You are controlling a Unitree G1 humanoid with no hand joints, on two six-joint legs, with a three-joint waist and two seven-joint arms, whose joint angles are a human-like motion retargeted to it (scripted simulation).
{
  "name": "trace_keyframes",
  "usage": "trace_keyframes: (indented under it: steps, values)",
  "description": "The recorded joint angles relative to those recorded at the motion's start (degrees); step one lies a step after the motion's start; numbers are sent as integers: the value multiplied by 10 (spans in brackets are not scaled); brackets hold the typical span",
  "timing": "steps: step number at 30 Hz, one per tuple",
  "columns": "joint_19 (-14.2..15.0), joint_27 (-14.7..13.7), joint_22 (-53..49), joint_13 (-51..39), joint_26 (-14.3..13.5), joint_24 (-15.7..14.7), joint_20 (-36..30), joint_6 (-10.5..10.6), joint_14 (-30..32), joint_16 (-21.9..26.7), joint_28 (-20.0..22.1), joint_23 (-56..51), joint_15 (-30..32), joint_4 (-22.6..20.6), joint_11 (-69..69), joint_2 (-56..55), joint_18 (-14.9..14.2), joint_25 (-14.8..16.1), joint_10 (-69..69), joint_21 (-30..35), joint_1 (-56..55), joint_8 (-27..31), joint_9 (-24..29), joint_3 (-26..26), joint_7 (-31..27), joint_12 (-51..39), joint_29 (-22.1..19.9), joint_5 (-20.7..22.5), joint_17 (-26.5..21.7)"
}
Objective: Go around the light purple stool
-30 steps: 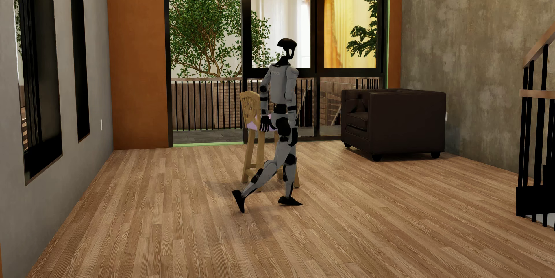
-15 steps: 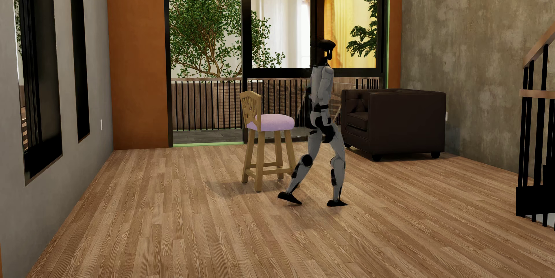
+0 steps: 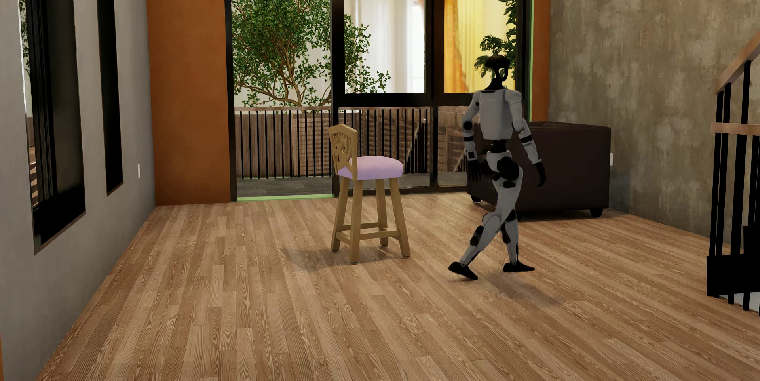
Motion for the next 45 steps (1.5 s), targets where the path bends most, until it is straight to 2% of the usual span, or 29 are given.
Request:
trace_keyframes:
  steps: [1, 3, 4, 5, 7, 8, 10, 13, 15, 17, 18, 19, 21, 23, 26, 27, 29, 30, 31, 33, 34, 35, 36, 37, 38, 39, 41, 42, 45]
  values:
    - [0, 0, 11, 1, 0, 0, -10, -9, 24, 1, 0, -8, -9, 1, 31, 2, 0, 0, 23, -14, -10, 0, -7, 3, 0, 6, 0, -13, 10]
    - [0, 0, 42, 6, 0, 0, -43, -32, 216, 10, 0, -15, 88, -4, 172, -44, 0, 0, 107, -14, -46, 0, -22, -7, 0, 6, 0, -60, 37]
    - [0, 0, 53, 10, 0, 0, -55, -37, 204, 15, 0, -15, 145, -22, 278, -91, 0, 0, 122, 0, -33, 0, -22, -9, 0, -3, 0, -92, 48]
    - [0, 0, 56, 7, 0, 0, -57, -40, 161, 19, 0, -8, 166, -32, 390, -165, 0, 0, 121, 27, -15, 0, -23, -1, 0, -14, 0, -115, 57]
    - [0, 0, 48, -2, 0, 0, -26, -33, 52, 21, 0, 3, 87, -37, 529, -308, 0, 0, 115, 82, 12, 0, -28, -5, 0, -38, 0, -117, 67]
    - [0, 0, 37, 2, 0, 0, -4, -24, 5, 20, 0, 3, 59, -38, 528, -355, 0, 0, 107, 96, 38, 0, -30, -18, 0, -46, 0, -107, 69]
    - [0, 0, -12, 20, 0, 0, 51, -9, -80, 17, 0, -7, 56, -33, 399, -426, 0, 0, 107, 96, 66, 0, -43, -47, 0, -45, 0, -79, 68]
    - [0, 0, -57, 32, 0, 0, 66, -1, -177, 13, 0, 14, 126, -27, 68, -437, 0, 0, 133, 92, 94, 0, -51, -74, 0, -53, 0, -53, 71]
    - [0, 0, -42, 32, 0, 0, 61, 6, -212, 6, 0, 38, 176, -15, -4, -429, 0, 0, 175, 123, 98, 0, -51, -79, 0, -60, 0, -68, 65]
    - [0, 0, -14, 33, 0, 0, 43, 1, -227, 6, 0, 50, 215, -5, 13, -414, 0, 0, 201, 141, 108, 0, -56, -73, 0, -55, 0, -77, 58]
    - [0, 0, 7, 32, 0, 0, 29, 4, -202, 7, 0, 56, 208, 10, 29, -404, 0, 0, 223, 148, 104, 0, -62, -70, 0, -50, 0, -76, 58]
    - [0, 0, 38, 33, 0, 0, 8, 8, -143, 5, 0, 57, 178, 25, 40, -374, 0, 0, 267, 146, 93, 0, -58, -64, 0, -46, 0, -75, 52]
    - [0, 0, 67, 40, 0, 0, -43, 9, 26, 6, 0, 30, 123, 48, 31, -263, 0, 0, 382, 123, 59, 0, -26, -73, 0, -35, 0, -69, 23]
    - [0, 0, 57, 43, 0, 0, -47, -7, 83, 15, 0, 17, 164, 44, -58, -179, 0, 0, 417, 94, 20, 0, -8, -68, 0, -25, 0, -71, 4]
    - [0, 0, 20, 46, 0, 0, -1, -26, 152, 17, 0, 18, 201, 28, -92, -99, 0, 0, 322, 69, -35, 0, 5, -38, 0, -14, 0, -63, -20]
    - [0, 0, 14, 43, 0, 0, 5, -29, 165, 16, 0, 19, 219, 17, -101, -74, 0, 0, 267, 76, -44, 0, 11, -29, 0, -14, 0, -54, -27]
    - [0, 0, 23, 28, 0, 0, -6, -29, 107, 11, 0, 23, 434, -11, -102, -50, 0, 0, 140, 77, -49, 0, 19, -25, 0, -22, 0, -34, -31]
    - [0, 0, 33, 17, 0, 0, -19, -28, 8, 9, 0, 27, 434, -26, -100, -44, 0, 0, 75, 73, -37, 0, 20, -24, 0, -25, 0, -29, -27]
    - [0, 0, 46, 5, 0, 0, -34, -27, -29, 8, 0, 28, 442, -35, -100, -36, 0, 0, 18, 64, -19, 0, 20, -19, 0, -25, 0, -25, -20]
    - [0, 0, 72, -4, 0, 0, -69, -28, -60, 9, 0, 2, 360, -29, -135, -29, 0, 0, 10, 23, -15, 0, 11, -8, 0, -16, 0, -22, 2]
    - [0, 0, 88, -3, 0, 0, -89, -33, -78, 9, 0, -19, 106, -33, 47, -24, 0, 0, 30, 4, -19, 0, 5, -8, 0, -12, 0, -31, 14]
    - [0, 0, 103, -1, 0, 0, -115, -41, 3, 7, 0, -33, 44, -42, 84, -24, 0, 0, 71, -6, -29, 0, -3, -18, 0, -10, 0, -47, 28]
    - [0, 0, 116, 3, 0, 0, -140, -42, 180, 4, 0, -40, 88, -48, 138, -29, 0, 0, 95, -5, -38, 0, -9, -27, 0, -12, 0, -69, 38]
    - [0, 0, 115, 6, 0, 0, -148, -35, 145, 2, 0, -39, 145, -52, 214, -51, 0, 0, 115, 5, -26, 0, -12, -35, 0, -15, 0, -89, 45]
    - [0, 0, 100, 0, 0, 0, -128, -32, 63, 4, 0, -33, 185, -50, 309, -101, 0, 0, 108, 23, -2, 0, -14, -40, 0, -18, 0, -117, 51]
    - [0, 0, 76, -9, 0, 0, -95, -33, -17, 7, 0, -27, 182, -49, 397, -169, 0, 0, 99, 38, 16, 0, -18, -45, 0, -24, 0, -137, 57]
    - [0, 0, 36, -14, 0, 0, -33, -31, -129, 13, 0, -29, 132, -48, 479, -285, 0, 0, 70, 51, 68, 0, -22, -76, 0, -49, 0, -141, 67]
    - [0, 0, 20, -9, 0, 0, -5, -28, -222, 13, 0, -35, 104, -45, 467, -343, 0, 0, 71, 51, 91, 0, -28, -91, 0, -65, 0, -130, 67]
    - [0, 0, -33, -2, 0, 0, 67, -17, -239, 15, 0, -35, 88, -25, 251, -459, 0, 0, 30, 60, 137, 0, -47, -124, 0, -95, 0, -72, 56]
